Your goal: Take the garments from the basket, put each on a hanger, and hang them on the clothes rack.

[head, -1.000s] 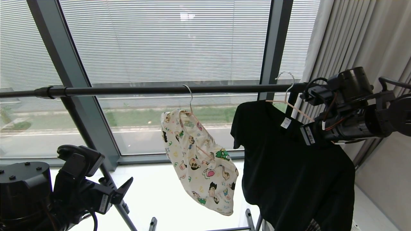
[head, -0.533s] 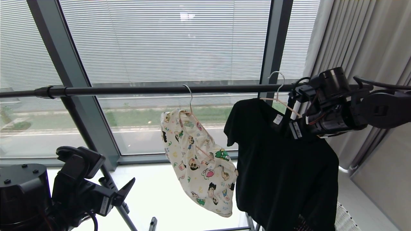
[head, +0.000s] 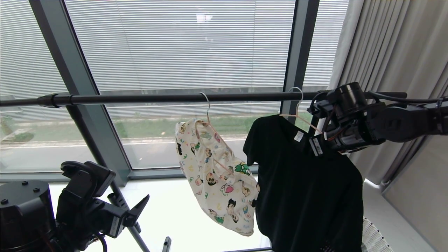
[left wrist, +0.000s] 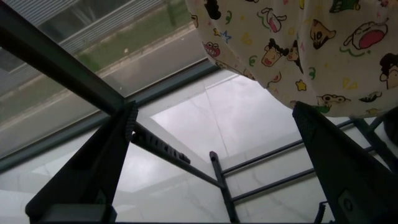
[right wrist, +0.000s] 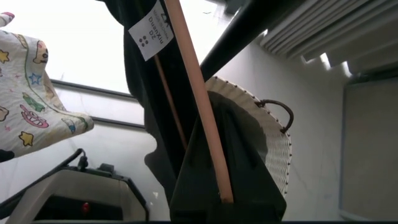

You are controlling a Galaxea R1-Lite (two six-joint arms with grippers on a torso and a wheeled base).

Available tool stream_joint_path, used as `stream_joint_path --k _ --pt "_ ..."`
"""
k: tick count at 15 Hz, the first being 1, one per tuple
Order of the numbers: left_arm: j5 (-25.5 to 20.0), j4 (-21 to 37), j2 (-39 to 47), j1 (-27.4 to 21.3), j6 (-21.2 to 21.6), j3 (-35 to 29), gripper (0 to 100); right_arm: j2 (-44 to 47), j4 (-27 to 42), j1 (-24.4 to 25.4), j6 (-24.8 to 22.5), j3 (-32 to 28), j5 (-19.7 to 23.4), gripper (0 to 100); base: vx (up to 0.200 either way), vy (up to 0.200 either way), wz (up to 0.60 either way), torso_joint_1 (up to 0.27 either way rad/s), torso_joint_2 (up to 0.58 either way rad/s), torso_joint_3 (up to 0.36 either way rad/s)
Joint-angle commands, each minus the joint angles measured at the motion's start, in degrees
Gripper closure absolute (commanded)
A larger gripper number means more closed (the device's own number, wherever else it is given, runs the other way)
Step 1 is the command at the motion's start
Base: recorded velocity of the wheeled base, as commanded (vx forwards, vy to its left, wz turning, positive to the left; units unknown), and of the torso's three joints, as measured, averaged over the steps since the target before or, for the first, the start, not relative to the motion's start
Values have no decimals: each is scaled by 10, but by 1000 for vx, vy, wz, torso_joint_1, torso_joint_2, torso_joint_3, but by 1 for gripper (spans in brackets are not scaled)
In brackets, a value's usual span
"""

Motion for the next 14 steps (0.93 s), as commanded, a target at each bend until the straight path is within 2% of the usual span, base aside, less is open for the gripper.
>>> stream_joint_path --k 1,4,5,8,11,12,14 --pt "0 0 1 0 0 0 0 1 0 0 0 0 0 100 0 0 0 0 0 0" --pt "1 0 0 -5 0 2 0 -7 20 1 1 -1 0 100 0 0 0 0 0 0" --pt "1 0 0 -9 0 3 0 -15 45 2 1 -1 0 0 0 0 0 0 0 0" --pt "1 0 0 -12 0 3 0 -36 48 2 32 1 0 0 0 0 0 0 0 0" --pt "2 0 -9 -7 -2 4 0 -99 48 5 66 9 0 0 0 0 0 0 0 0" --pt "5 0 -15 -1 -15 3 0 -126 48 5 72 15 0 0 0 0 0 0 0 0" --pt "47 1 -41 18 -80 8 0 -221 48 6 94 61 -1 0 0 0 0 0 0 0"
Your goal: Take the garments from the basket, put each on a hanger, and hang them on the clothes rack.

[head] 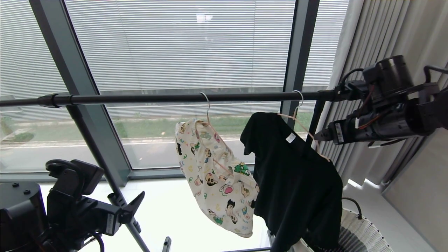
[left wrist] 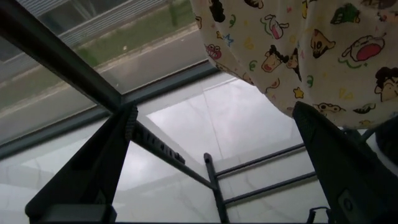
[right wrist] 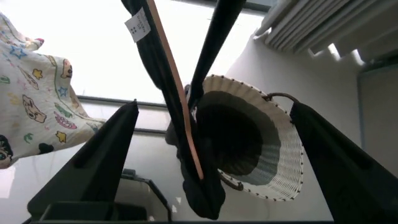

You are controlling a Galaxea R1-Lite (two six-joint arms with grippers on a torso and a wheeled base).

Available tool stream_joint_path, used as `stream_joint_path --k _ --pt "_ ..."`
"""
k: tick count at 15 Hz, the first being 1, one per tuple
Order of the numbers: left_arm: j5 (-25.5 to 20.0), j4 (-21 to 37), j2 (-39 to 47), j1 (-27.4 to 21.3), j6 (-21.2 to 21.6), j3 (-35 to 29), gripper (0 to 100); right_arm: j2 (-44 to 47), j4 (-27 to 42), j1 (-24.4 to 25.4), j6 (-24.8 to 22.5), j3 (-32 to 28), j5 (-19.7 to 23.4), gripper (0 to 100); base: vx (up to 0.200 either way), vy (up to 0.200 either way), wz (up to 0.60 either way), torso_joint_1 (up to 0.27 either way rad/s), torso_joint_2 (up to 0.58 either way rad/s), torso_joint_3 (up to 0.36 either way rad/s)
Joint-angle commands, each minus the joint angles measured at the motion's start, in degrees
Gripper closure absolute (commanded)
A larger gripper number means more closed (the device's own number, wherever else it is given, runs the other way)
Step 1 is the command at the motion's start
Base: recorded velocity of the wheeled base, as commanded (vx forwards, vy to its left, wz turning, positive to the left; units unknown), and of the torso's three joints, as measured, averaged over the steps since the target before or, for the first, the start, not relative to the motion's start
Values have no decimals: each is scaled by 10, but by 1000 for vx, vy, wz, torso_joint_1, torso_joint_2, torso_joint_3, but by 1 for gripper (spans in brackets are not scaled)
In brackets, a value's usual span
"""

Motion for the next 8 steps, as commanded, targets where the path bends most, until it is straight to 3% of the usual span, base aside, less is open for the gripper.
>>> stream_joint_path --k 1,3,5,6,8 --pt "49 1 -36 18 -52 11 0 -151 0 2 19 74 -2 0 0 0 0 0 0 0" --pt "96 3 -88 41 -86 34 0 -276 1 -26 15 172 -38 0 0 0 0 0 0 0" --pt "99 5 -139 78 -86 75 0 -367 2 -41 14 254 -106 0 0 0 0 0 0 0" --pt "102 34 -200 114 -86 90 0 -464 10 -45 12 332 -142 0 0 0 0 0 0 0" --pt "118 123 -276 147 -86 90 0 -559 49 -58 -2 377 -159 0 0 0 0 0 0 0"
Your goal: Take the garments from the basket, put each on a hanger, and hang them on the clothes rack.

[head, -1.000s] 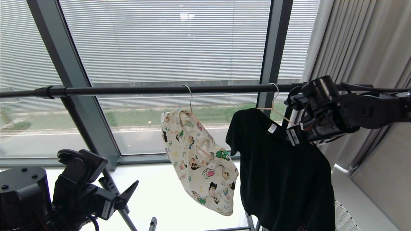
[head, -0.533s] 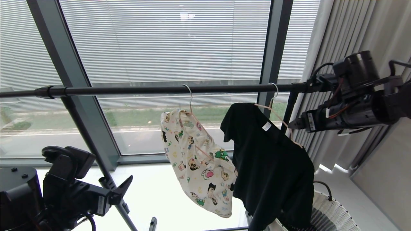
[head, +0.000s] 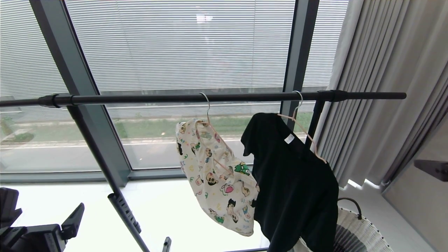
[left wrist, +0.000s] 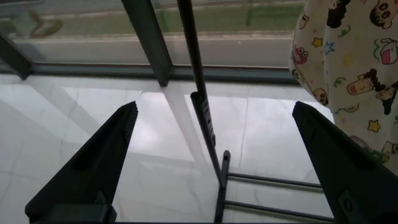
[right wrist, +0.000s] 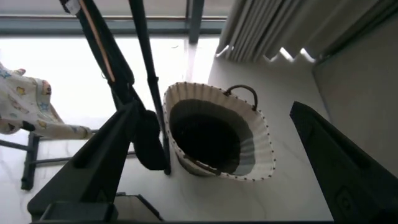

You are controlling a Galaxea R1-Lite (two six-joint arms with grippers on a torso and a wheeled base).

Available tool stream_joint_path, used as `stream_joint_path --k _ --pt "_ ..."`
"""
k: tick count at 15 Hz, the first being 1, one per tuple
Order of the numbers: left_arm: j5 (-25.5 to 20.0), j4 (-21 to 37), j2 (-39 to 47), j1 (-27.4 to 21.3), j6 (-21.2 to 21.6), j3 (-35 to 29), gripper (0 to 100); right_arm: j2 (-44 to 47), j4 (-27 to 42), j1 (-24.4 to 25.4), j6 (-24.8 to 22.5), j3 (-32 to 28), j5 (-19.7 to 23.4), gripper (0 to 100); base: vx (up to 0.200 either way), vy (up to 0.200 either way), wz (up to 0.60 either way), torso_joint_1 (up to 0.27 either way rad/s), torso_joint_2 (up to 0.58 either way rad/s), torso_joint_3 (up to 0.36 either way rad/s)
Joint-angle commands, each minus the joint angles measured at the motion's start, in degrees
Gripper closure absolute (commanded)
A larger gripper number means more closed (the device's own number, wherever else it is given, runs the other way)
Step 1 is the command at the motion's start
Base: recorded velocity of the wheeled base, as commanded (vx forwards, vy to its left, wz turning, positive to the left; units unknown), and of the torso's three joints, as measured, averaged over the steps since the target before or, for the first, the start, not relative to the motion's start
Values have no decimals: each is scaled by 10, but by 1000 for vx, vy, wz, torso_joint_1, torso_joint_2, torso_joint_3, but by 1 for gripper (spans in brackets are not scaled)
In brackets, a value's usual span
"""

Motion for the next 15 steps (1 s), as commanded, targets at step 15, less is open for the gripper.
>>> stream_joint_path --k 15 --pt "14 437 -579 74 -24 -8 0 -526 -120 -273 -164 453 4 0 0 0 0 0 0 0"
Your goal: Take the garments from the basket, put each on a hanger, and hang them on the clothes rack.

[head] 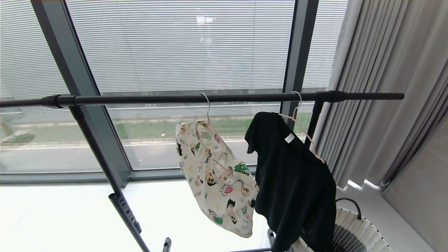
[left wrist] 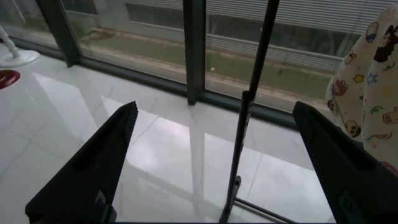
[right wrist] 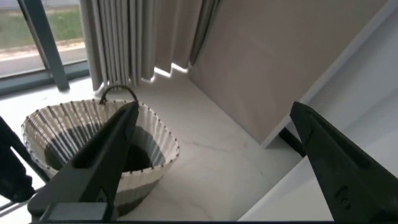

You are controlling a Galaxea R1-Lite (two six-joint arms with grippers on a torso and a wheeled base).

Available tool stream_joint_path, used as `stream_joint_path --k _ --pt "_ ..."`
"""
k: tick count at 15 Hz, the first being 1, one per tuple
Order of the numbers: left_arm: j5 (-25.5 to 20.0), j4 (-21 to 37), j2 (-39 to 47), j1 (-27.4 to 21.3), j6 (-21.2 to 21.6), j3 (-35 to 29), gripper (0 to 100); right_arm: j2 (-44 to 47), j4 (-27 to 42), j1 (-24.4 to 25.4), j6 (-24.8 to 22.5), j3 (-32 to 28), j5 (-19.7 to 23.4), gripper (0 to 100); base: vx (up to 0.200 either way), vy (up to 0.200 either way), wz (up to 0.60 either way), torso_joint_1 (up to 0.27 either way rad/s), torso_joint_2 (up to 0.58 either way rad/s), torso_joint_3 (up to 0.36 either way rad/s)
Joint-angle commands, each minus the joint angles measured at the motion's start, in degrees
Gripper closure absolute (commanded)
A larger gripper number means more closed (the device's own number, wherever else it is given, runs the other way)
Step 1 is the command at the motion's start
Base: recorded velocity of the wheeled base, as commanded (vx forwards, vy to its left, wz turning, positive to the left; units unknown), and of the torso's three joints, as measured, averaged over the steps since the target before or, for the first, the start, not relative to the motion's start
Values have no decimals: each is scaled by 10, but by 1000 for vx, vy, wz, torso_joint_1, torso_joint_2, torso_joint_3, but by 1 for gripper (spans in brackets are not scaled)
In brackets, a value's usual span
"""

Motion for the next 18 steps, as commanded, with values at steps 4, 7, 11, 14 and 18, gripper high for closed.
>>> stream_joint_path --k 4,7,11,14,18 --pt "-150 -31 -8 -1 -1 13 0 0 -2 -2 10 21 2 0 0 0 0 0 0 0" --pt "-189 -36 -8 -2 -26 19 0 0 -4 -1 -12 22 116 0 0 0 0 0 0 0" --pt "-148 -35 -8 -1 -59 19 0 -32 -71 58 14 55 387 0 0 0 0 0 0 0" --pt "-109 -30 -8 -1 -138 17 0 -54 -79 48 16 58 333 0 0 0 0 0 0 0" --pt "-197 -35 -8 -1 3 18 0 -54 -120 48 26 71 197 0 0 0 0 0 0 0"
